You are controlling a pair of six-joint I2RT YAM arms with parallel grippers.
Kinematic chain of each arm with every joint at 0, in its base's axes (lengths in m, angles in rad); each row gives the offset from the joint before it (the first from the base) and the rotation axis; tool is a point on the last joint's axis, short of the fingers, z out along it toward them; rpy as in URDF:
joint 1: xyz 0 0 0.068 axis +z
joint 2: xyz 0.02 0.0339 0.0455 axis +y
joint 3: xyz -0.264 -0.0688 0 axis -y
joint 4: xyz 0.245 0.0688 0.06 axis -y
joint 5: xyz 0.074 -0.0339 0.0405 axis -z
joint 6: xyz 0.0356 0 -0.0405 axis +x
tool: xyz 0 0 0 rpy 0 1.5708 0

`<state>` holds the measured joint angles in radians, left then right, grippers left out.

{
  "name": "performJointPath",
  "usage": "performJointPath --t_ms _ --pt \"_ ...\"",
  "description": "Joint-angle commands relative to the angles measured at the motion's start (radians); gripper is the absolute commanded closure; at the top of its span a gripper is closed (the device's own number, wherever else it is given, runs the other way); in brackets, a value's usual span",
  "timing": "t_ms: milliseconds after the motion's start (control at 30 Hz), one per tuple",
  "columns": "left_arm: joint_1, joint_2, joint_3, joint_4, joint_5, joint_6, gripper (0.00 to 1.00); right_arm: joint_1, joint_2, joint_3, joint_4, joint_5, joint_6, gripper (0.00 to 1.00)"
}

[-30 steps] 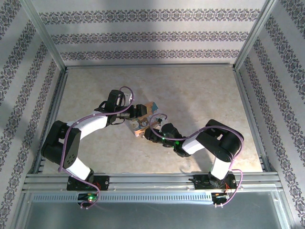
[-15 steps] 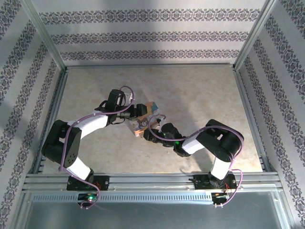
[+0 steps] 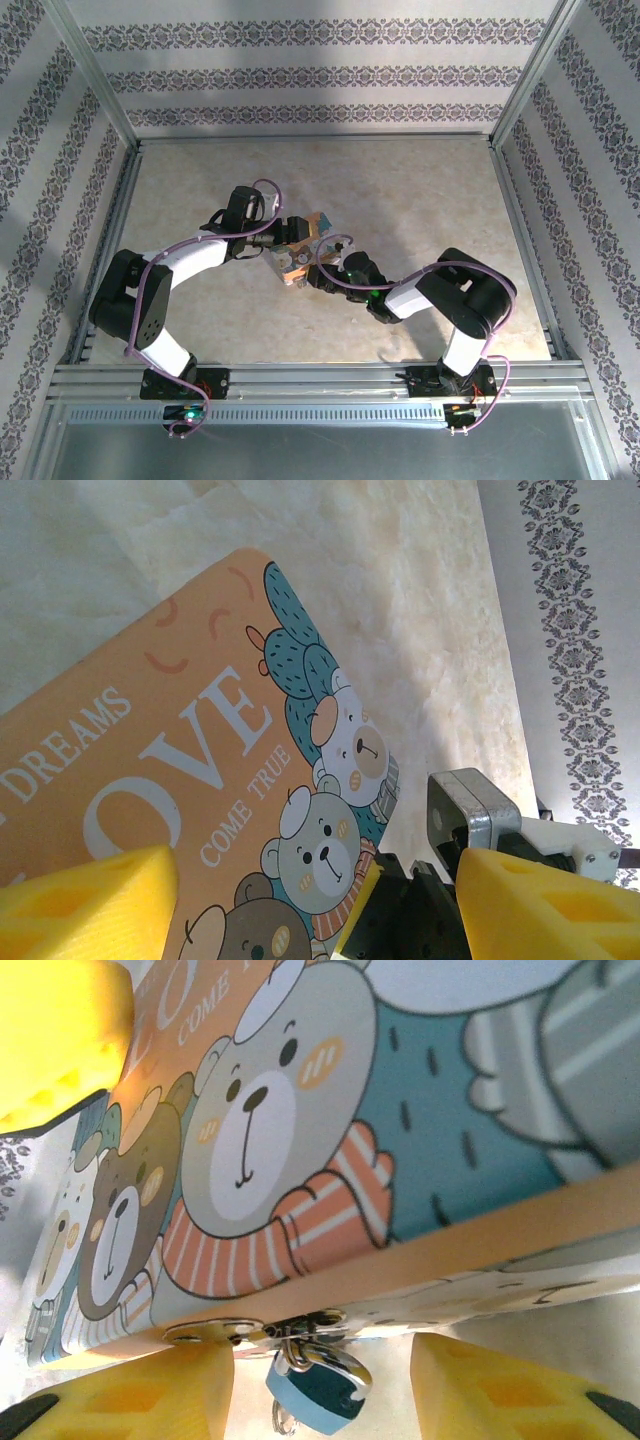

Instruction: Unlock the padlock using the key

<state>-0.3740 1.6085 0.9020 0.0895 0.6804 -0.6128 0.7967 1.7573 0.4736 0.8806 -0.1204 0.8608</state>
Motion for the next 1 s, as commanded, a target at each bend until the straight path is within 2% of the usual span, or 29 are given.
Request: performJointPath --t_ms 0,567,867,967 --pt "-0.014 0.013 0.012 -0.035 -0.012 0.021 0.26 0.022 0.03 0.022 0.034 -0.021 0.02 0.51" --pt "-0.015 0.018 0.012 -0.027 -0.015 0.018 0.26 0.071 0.011 -0.022 0.075 0.039 0.081 0.62" --pt "-0.014 0.009 0.009 -0.042 -0.032 0.021 0.26 0.07 -0.014 -0.042 0.022 0.087 0.125 0.78" --pt "-0.015 0.004 0.002 -0.048 -0.051 0.024 0.26 0.072 -0.057 -0.046 -0.071 0.116 0.14 0.82"
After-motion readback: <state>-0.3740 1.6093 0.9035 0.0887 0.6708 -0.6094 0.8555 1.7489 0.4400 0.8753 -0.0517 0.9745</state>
